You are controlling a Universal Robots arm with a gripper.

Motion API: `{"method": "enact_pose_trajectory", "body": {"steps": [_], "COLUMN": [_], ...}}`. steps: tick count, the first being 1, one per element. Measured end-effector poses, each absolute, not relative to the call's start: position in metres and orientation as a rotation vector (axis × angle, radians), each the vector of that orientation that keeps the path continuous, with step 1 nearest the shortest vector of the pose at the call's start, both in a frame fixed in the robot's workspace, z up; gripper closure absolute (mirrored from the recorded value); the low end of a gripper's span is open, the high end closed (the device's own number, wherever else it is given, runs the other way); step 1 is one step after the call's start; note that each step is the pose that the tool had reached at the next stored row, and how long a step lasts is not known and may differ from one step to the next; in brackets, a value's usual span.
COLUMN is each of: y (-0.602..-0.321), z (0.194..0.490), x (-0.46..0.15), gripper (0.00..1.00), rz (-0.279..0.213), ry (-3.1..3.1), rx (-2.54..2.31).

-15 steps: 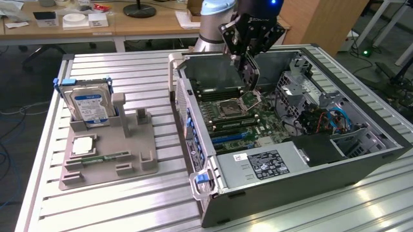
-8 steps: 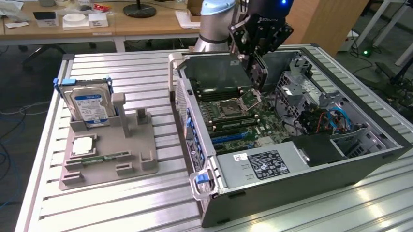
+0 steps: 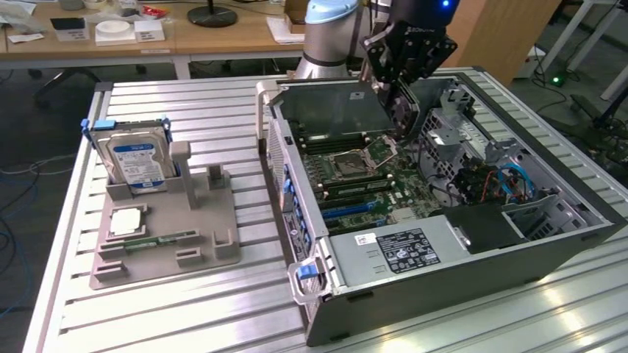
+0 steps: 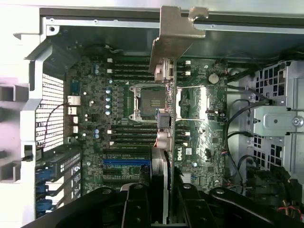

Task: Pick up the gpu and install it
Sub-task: 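Pick up the gpu and move the gpu toward the slot, then insert the gpu into the slot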

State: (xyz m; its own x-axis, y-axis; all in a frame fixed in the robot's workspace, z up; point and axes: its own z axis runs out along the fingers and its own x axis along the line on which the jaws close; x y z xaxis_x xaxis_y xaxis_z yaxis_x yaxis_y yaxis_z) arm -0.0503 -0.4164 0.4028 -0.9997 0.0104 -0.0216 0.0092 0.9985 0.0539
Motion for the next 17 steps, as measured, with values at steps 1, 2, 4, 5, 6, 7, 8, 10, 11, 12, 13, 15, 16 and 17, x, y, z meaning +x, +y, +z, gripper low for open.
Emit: {"method": "enact_pose_trajectory", "body": {"steps": [1, 2, 4, 5, 6, 7, 8, 10, 11, 12, 13, 15, 16, 17], "y": [-0.416, -0.416, -0.416, -0.416, -0.416, -0.416, -0.416, -0.416, -0.416, -0.416, -0.416, -0.416, -0.416, -0.416], "z": [0.403, 0.403, 0.403, 0.403, 0.403, 0.403, 0.403, 0.403, 0.403, 0.403, 0.403, 0.402, 0.402, 0.402], "x": [-0.048, -0.045, -0.040, -0.037, -0.035, -0.033, -0.030, -0.025, -0.024, -0.023, -0.023, -0.023, -0.023, -0.023], "gripper": [0.73, 0.73, 0.73, 0.73, 0.73, 0.73, 0.73, 0.73, 0.73, 0.73, 0.73, 0.73, 0.73, 0.73], "rz": [0.084, 0.084, 0.084, 0.084, 0.084, 0.084, 0.084, 0.084, 0.084, 0.084, 0.084, 0.084, 0.084, 0.084], "ry": [3.119, 3.119, 3.119, 3.119, 3.119, 3.119, 3.119, 3.119, 3.119, 3.118, 3.119, 3.119, 3.119, 3.119], "rx": [0.015, 0.015, 0.015, 0.015, 0.015, 0.015, 0.015, 0.015, 0.015, 0.015, 0.015, 0.015, 0.015, 0.015]}}
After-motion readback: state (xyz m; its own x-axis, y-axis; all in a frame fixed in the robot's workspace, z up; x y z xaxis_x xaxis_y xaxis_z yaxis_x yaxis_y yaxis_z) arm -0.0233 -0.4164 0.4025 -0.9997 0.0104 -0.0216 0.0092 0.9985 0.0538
